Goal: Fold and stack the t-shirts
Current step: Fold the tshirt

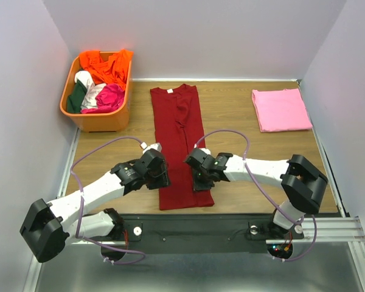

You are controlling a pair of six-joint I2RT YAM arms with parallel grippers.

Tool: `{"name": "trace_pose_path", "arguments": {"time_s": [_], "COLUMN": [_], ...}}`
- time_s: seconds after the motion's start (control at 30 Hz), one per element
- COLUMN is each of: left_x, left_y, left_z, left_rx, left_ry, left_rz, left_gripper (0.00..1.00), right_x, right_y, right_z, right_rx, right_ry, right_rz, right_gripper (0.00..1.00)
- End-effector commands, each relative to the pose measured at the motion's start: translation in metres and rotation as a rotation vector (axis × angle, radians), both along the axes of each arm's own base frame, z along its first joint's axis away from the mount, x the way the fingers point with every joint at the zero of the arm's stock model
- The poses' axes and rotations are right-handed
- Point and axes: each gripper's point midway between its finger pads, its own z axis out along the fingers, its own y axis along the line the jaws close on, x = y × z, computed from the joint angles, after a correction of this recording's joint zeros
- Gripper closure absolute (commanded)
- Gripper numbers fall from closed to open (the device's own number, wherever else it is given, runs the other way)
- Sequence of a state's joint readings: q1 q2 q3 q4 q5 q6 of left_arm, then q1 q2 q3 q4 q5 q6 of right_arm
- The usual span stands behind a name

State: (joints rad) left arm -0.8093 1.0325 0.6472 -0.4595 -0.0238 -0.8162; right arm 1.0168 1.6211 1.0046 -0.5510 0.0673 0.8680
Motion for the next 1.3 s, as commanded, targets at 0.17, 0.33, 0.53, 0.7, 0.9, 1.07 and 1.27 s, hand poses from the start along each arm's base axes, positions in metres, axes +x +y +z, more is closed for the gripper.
{"name": "trace_pose_path", "arguments": {"time_s": [0.17, 0.33, 0.53, 0.7, 0.9, 1.07, 1.27], "left_x": [0.001, 0.001, 0.001, 0.001, 0.0, 0.0, 0.0], "left_y": [-0.001, -0.002, -0.003, -0.003, -0.003, -0.003, -0.003], "left_z": [-0.002, 0.0, 0.0, 0.002, 0.001, 0.002, 0.002], "left_rx": [-0.016, -0.025, -0.03, -0.034, -0.035, -0.041, -0.04], "left_ry": [-0.005, -0.009, -0.008, -0.011, -0.01, -0.015, -0.014], "left_rz": [-0.002, -0.002, -0.004, -0.004, -0.003, -0.003, -0.003], "left_gripper": [0.55, 0.55, 0.55, 0.55, 0.55, 0.55, 0.55], "right_x": [0.024, 0.027, 0.024, 0.021, 0.02, 0.019, 0.021], "right_y": [0.003, -0.002, -0.006, -0.004, 0.007, 0.012, 0.004], "right_z": [0.009, 0.005, -0.002, -0.004, 0.0, 0.0, -0.004], "right_rx": [-0.132, -0.184, -0.253, -0.257, -0.241, -0.232, -0.265], "right_ry": [-0.116, -0.138, -0.152, -0.147, -0.151, -0.15, -0.162], "right_rz": [-0.033, -0.04, -0.028, -0.022, 0.0, 0.0, -0.012], "right_gripper": [0.71, 0.71, 0.71, 0.72, 0.72, 0.72, 0.72]}}
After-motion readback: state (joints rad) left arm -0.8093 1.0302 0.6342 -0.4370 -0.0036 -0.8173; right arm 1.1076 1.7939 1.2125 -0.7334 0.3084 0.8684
